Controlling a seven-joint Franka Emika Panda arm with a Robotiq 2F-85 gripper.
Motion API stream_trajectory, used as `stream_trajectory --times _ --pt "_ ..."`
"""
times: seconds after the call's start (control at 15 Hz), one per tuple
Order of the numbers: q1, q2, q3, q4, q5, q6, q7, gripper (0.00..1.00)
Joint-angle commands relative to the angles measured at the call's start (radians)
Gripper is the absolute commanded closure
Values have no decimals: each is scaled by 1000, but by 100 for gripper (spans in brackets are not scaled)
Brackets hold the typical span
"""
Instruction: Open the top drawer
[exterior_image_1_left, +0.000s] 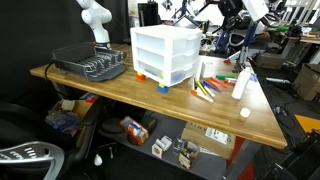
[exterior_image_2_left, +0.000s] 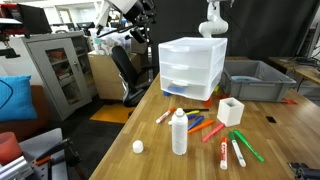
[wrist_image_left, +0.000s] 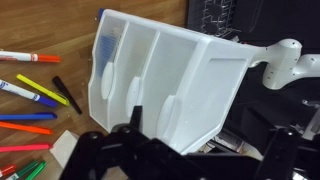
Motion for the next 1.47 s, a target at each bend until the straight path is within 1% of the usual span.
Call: stream_trajectory --times 0.0,0.07,0.2,0.47,0.8,1.0,1.4 --pt "0 0 0 0 0 0 0 0" --pt "0 0 0 0 0 0 0 0" --pt "1 -3 -9 38 61 -14 -44 0" --pt "-5 33 -19 88 161 -28 -75 0" --pt "-26 153 -53 121 235 -93 -131 0" --pt "-30 226 -77 170 283 -117 -195 0" --pt "-21 299 -111 243 455 -129 -344 0"
